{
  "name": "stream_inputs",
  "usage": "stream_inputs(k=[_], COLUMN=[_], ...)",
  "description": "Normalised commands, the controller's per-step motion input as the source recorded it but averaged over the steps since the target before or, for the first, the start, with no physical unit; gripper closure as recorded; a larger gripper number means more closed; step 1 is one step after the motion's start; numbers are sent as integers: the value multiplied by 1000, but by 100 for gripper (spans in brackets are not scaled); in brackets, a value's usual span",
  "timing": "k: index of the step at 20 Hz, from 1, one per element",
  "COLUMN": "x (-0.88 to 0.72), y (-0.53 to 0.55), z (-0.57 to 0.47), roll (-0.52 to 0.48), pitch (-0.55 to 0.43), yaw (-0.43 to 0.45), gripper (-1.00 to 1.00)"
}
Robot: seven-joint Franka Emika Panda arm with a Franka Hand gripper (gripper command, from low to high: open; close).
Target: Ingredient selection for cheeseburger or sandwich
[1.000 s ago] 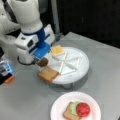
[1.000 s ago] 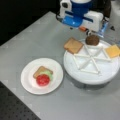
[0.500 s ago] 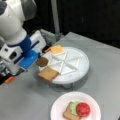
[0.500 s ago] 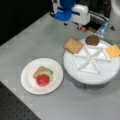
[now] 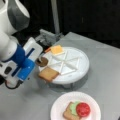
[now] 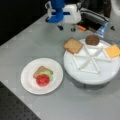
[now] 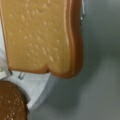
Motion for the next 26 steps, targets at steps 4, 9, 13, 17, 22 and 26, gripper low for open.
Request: stream_inputs(k=[4, 9, 13, 17, 22, 26], x=[330, 355, 290, 241, 203, 168], y=[-180, -205, -266, -299, -281, -226], z=[6, 2, -75, -81, -58, -177], roll=[624, 576, 462, 384, 311, 242], pitch=[35, 17, -22, -58, -35, -38], yaw=[145, 129, 167, 187, 195, 181], gripper=[-100, -100, -100, -100, -100, -100])
